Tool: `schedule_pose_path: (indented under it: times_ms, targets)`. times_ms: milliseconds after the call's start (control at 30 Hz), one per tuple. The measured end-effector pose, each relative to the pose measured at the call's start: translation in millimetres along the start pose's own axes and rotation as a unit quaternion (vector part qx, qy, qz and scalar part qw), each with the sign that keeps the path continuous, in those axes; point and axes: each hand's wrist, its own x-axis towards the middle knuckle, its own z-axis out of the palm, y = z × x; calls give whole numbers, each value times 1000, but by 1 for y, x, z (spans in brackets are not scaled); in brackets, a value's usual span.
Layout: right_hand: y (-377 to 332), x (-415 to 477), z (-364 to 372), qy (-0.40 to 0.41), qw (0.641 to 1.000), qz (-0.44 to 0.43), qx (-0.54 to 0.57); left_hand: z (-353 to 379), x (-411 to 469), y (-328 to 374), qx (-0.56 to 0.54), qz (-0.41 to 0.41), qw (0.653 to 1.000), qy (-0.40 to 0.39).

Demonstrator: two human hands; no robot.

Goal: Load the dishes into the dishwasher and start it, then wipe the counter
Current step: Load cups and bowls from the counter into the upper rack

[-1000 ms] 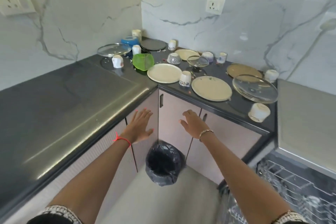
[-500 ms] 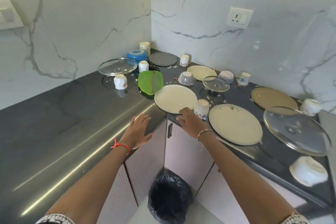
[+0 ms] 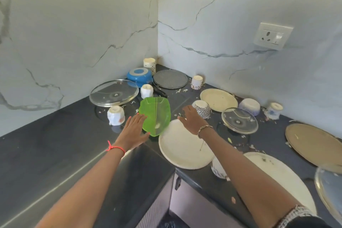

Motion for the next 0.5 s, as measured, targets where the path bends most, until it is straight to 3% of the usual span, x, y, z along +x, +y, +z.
schedule_pose_path:
  times_ms: [133,500]
  targets:
    - [4,61,1,6,998,47,34,-1,72,-19,-21,19,1000,9]
    - [35,204,26,-76,996,21,-29,13,230,-69,-58,54,997,17]
